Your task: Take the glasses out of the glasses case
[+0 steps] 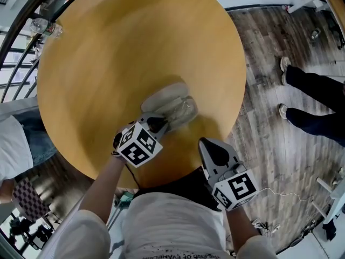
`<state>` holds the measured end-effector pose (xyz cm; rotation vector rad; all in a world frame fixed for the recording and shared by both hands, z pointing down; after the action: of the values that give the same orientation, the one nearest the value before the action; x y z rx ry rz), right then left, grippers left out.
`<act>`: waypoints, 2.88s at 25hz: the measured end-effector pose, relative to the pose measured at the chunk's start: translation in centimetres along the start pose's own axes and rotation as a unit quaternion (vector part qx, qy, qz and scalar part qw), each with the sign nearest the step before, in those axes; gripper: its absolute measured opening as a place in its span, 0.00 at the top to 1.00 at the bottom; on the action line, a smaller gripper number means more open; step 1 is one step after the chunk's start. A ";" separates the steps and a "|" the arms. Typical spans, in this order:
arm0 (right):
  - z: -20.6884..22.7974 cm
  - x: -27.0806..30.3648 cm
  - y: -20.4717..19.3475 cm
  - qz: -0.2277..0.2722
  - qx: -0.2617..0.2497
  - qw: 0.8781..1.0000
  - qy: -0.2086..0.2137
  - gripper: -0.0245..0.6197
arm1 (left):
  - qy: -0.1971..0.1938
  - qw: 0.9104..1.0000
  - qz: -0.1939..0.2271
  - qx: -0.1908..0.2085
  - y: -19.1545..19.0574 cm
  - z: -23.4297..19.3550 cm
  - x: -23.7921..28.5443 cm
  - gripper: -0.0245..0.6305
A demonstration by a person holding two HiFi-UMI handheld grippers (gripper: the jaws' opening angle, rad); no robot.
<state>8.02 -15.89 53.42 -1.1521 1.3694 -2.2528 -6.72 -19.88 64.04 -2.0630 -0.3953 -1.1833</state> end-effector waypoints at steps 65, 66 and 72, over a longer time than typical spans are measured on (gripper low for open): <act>-8.3 -10.6 11.6 0.112 -0.148 0.983 -0.011 0.92 | 0.078 0.905 0.393 -0.142 1.5 14.5 -24.8 0.91; -8.4 -10.7 11.8 0.115 -0.149 0.982 -0.011 0.92 | 0.081 0.902 0.399 -0.143 1.5 14.8 -25.0 0.91; -9.2 -11.6 13.0 0.127 -0.163 0.978 -0.007 0.92 | 0.097 0.890 0.422 -0.144 1.4 16.2 -25.7 0.91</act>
<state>6.54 -10.17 34.61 -1.0118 1.8142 -1.8878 -9.56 -7.16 36.51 -1.9691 0.7590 -0.8984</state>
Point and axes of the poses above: the fingertips, and each gripper's own axes: x forward along the fingers, z to its right, y out of its top, the point moved 5 cm from there along -x, backward along the fingers, and after that the axes turned 14 degrees about -x, right-handed, at the moved point
